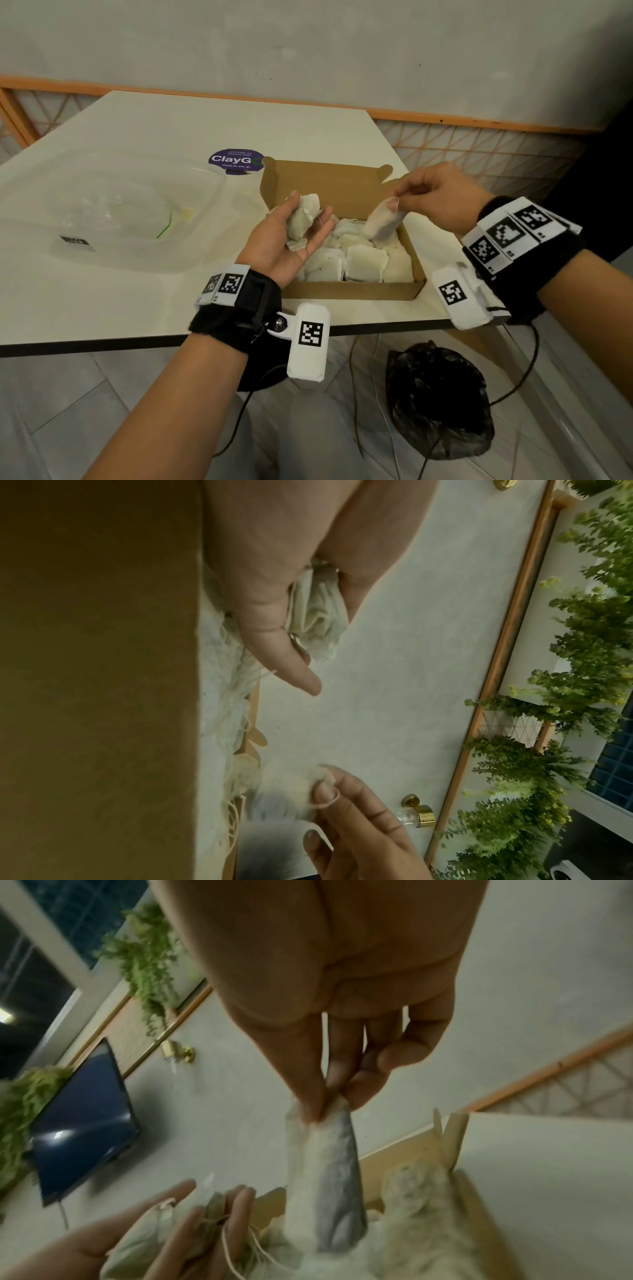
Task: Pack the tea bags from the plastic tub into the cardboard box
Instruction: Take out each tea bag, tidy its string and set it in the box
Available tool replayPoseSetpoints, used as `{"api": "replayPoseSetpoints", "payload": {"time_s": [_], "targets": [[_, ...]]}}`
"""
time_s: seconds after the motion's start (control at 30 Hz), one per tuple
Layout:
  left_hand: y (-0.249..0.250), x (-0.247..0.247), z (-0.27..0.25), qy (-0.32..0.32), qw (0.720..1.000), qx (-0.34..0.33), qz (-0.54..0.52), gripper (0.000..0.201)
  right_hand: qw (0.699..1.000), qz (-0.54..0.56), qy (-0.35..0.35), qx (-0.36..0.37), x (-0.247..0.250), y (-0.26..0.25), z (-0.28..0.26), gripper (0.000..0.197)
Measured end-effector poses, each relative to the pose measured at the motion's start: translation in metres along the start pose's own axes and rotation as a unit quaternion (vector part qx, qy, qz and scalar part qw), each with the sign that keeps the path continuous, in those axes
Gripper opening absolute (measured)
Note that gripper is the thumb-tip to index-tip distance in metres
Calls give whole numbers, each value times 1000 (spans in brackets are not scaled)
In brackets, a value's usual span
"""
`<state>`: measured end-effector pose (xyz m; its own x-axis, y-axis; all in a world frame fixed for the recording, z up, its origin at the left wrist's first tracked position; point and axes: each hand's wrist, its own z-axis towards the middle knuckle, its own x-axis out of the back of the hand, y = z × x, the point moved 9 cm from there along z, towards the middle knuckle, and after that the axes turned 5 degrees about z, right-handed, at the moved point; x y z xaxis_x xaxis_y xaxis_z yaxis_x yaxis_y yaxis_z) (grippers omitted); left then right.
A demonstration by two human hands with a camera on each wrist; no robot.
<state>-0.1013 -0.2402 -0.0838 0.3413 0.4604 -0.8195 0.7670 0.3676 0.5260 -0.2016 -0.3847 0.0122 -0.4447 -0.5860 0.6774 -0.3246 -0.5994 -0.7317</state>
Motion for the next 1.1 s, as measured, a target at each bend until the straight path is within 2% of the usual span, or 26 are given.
{"api": "replayPoseSetpoints", "payload": {"time_s": [0.07,0.17,0.33,0.5,0.63,0.7,0.8,0.87,0.93,1.03,1.1], "targets": [[0,0,0,-1,1000,-1,1,29,995,-59,-81,11,-4,-3,-7,14],[0,1,1,-2,1000,-1,1,26,975,-84,-203,6,-16,-1,-19,11],[0,0,1,-3,1000,-2,-5,25,959,-124,-254,-9,-38,19,-17,10],[1,1,1,-5,1000,-4,-19,24,963,-176,-205,13,-44,33,-8,12],[1,1,1,-6,1000,-3,-21,18,959,-235,-146,68,-32,17,-16,27],[1,1,1,-9,1000,-3,-23,19,958,-230,-155,75,-34,14,-24,25],[1,0,0,-12,1000,-7,-22,20,943,-257,-208,45,-46,28,-35,13],[2,0,-2,-14,1000,-8,-18,22,940,-273,-202,39,-46,28,-35,11],[3,-1,-3,-15,1000,-8,-17,25,961,-226,-144,62,-39,9,-31,11],[1,-2,-2,-22,1000,-4,-7,31,991,-59,-35,113,-34,-31,-32,10],[-1,-5,-3,-44,999,8,2,40,993,23,-30,114,-51,-47,-29,17]]}}
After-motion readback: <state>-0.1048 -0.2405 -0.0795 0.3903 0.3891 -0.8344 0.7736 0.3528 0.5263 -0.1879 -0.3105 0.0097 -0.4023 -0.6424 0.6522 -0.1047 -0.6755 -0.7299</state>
